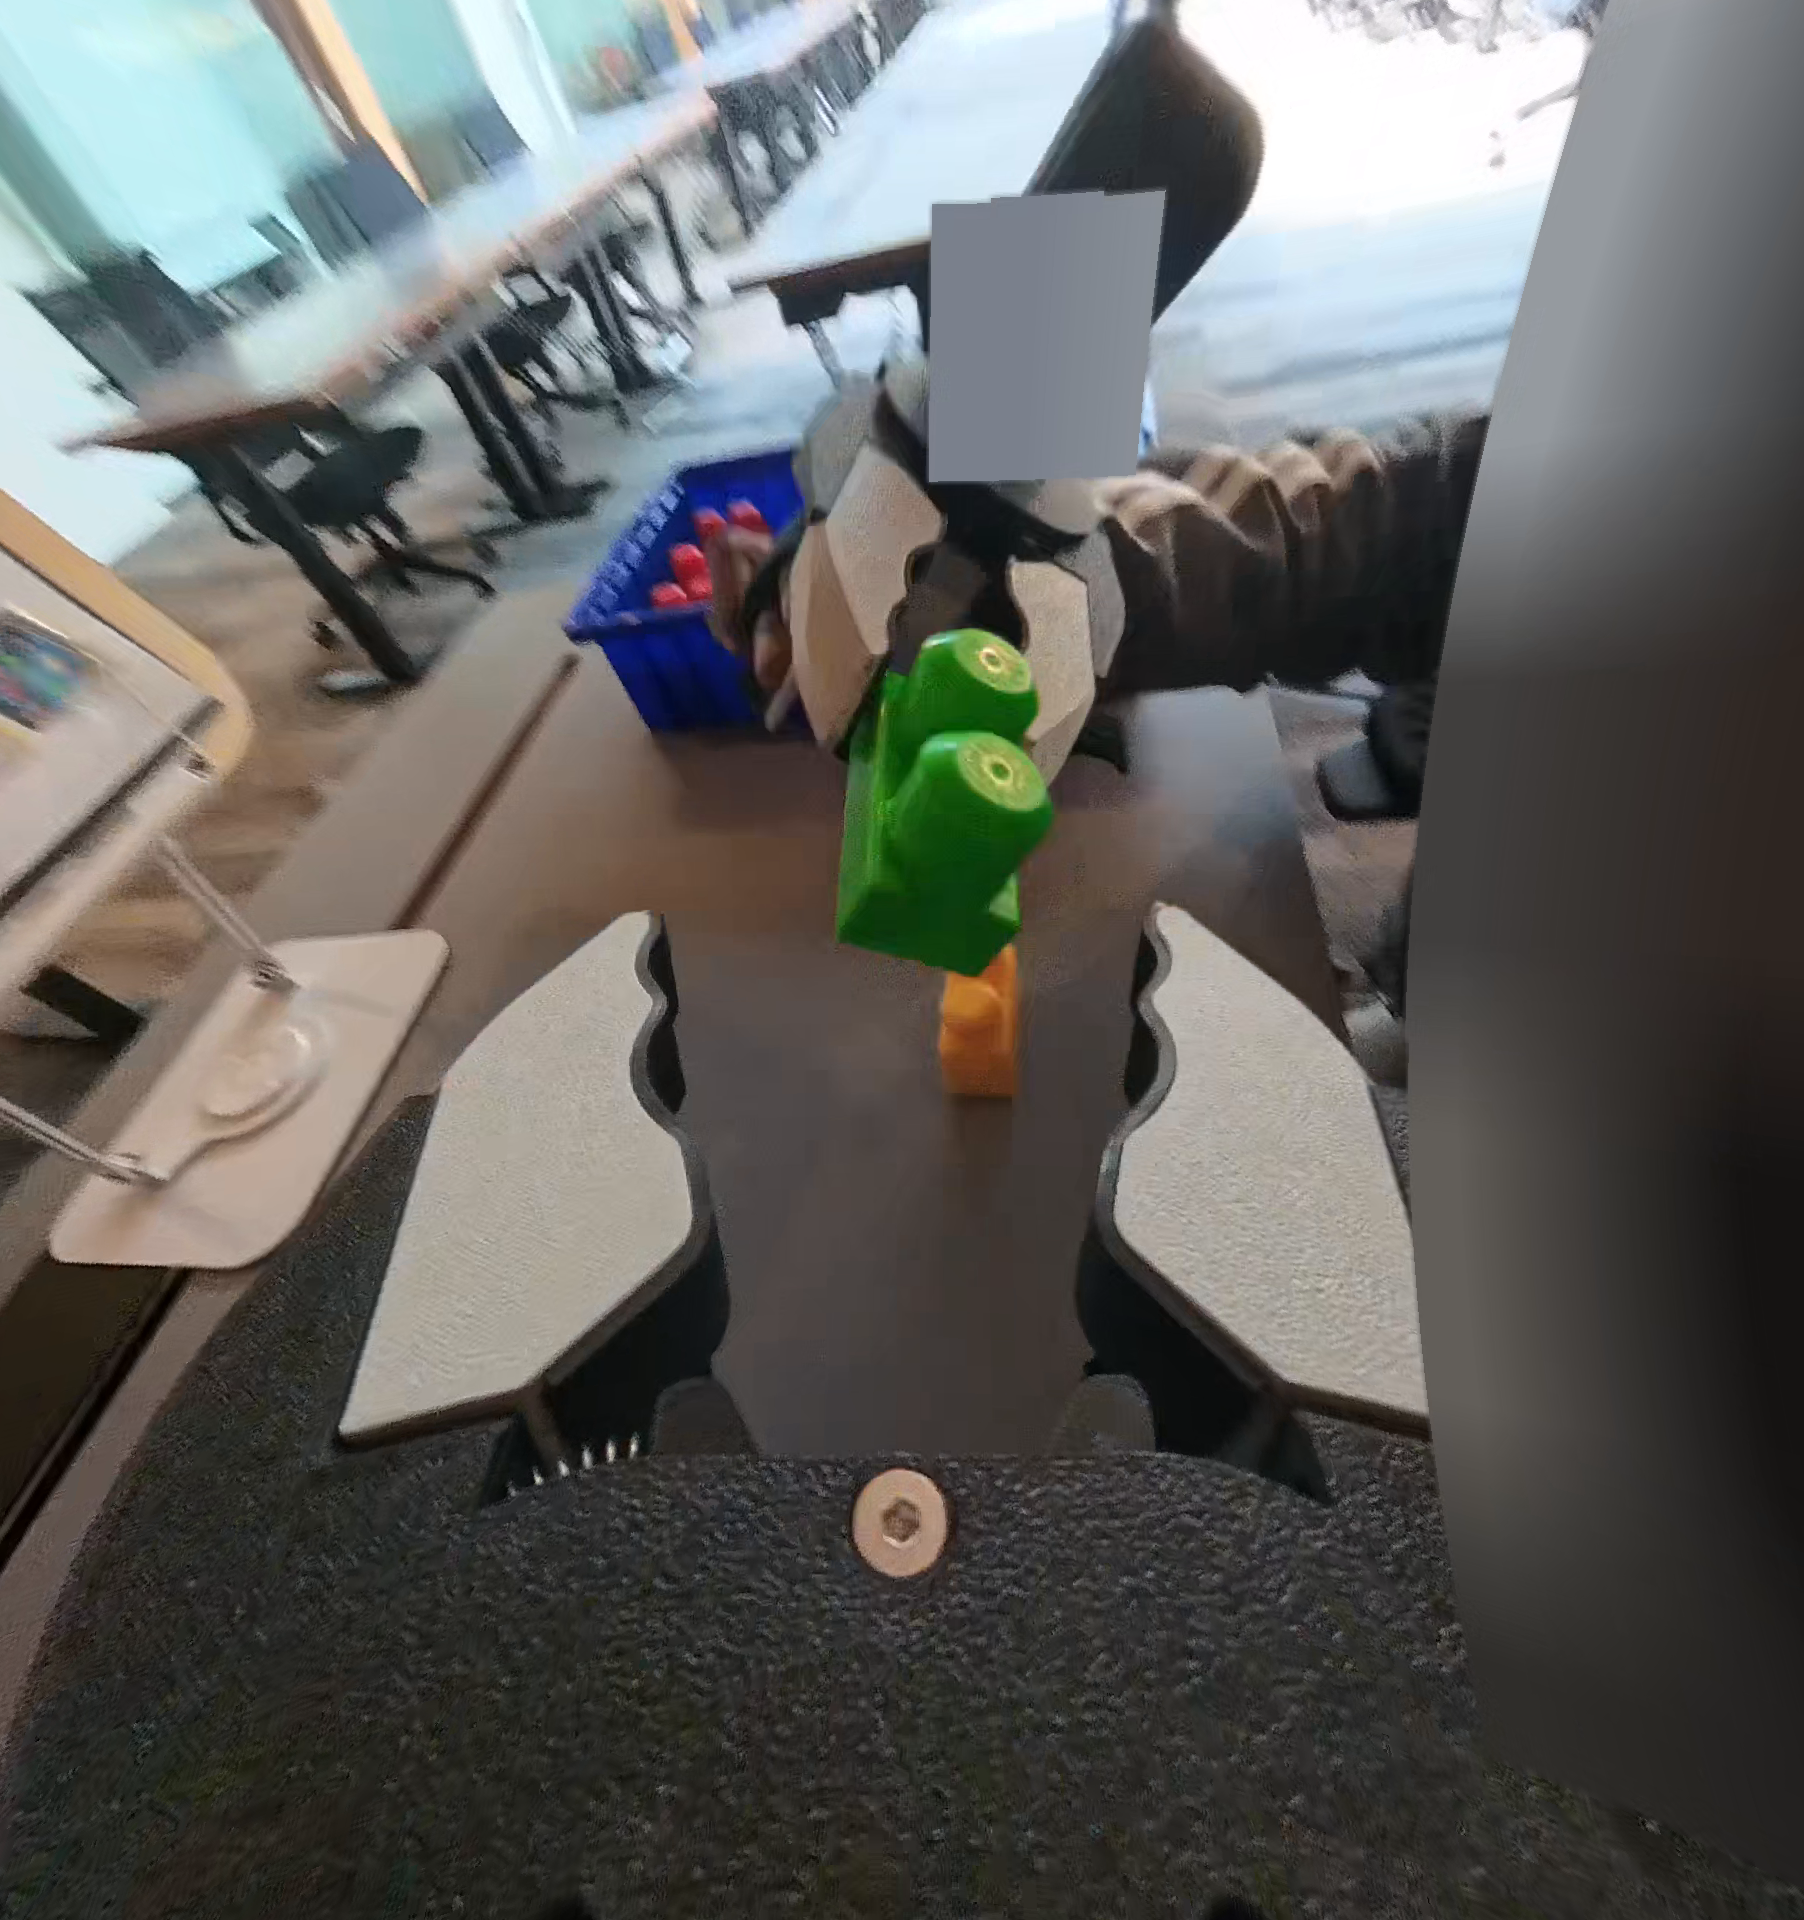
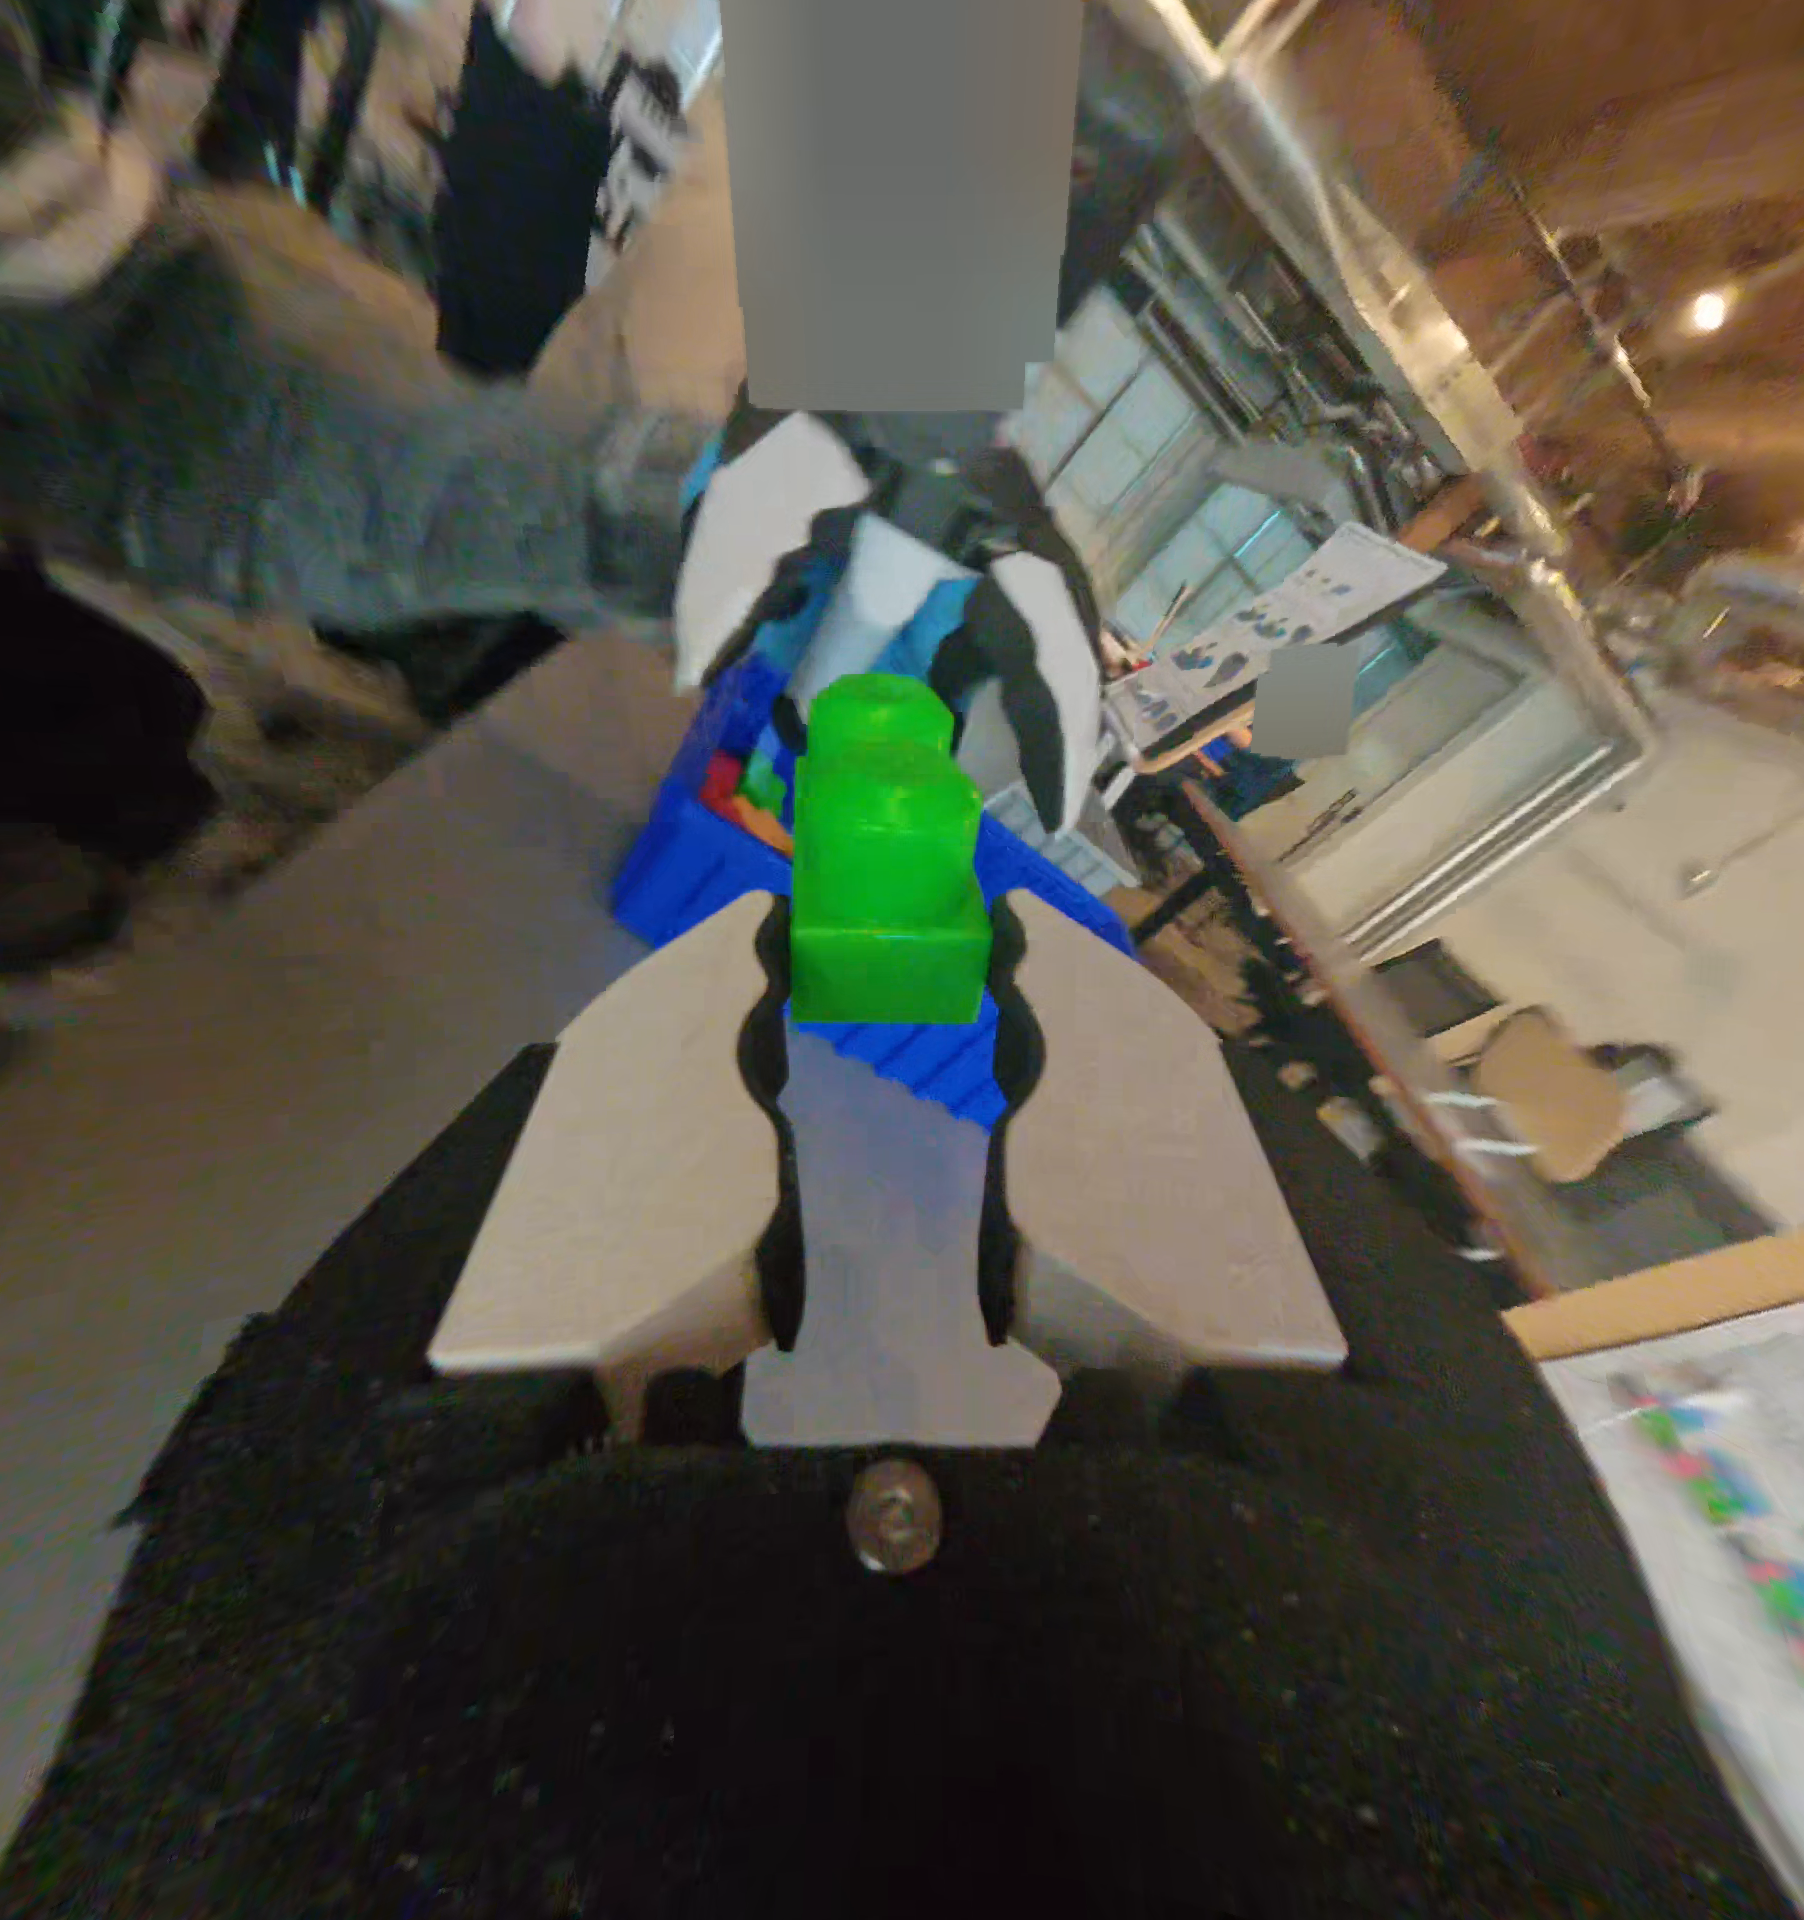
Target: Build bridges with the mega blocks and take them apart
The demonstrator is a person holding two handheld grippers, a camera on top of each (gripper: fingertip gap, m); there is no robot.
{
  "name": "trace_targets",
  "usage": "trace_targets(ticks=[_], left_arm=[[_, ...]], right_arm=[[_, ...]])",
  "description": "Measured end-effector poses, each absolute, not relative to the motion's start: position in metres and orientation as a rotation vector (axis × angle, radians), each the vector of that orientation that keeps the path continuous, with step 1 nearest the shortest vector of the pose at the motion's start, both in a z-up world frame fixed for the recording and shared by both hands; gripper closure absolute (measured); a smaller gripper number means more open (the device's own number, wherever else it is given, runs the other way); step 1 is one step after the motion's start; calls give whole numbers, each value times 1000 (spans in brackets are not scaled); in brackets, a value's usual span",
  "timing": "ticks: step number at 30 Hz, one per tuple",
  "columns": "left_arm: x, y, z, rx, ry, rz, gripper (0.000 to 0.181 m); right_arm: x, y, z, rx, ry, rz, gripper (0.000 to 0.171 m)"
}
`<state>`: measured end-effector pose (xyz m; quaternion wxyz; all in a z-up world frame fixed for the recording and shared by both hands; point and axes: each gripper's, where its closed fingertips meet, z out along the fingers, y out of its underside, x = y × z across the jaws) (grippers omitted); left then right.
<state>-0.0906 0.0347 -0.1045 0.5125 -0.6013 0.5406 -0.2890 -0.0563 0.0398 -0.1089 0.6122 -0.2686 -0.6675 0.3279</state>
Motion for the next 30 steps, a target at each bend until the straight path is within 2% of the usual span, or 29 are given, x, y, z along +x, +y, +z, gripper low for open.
trace_targets(ticks=[8,14,23,28,30], left_arm=[[-66,34,-108,-1312,1086,-782,111],[-63,30,-110,-1277,1077,-861,125],[-61,28,-119,-1299,1115,-881,129],[-63,32,-120,-1295,1103,-871,146],[-63,34,-119,-1298,1077,-889,147]], right_arm=[[-51,40,-104,-808,-1364,1169,136],[-50,36,-110,-825,-1381,1207,136],[-52,39,-116,-859,-1398,1231,136],[-53,40,-120,-876,-1405,1235,136],[-53,42,-121,-887,-1401,1228,135]])
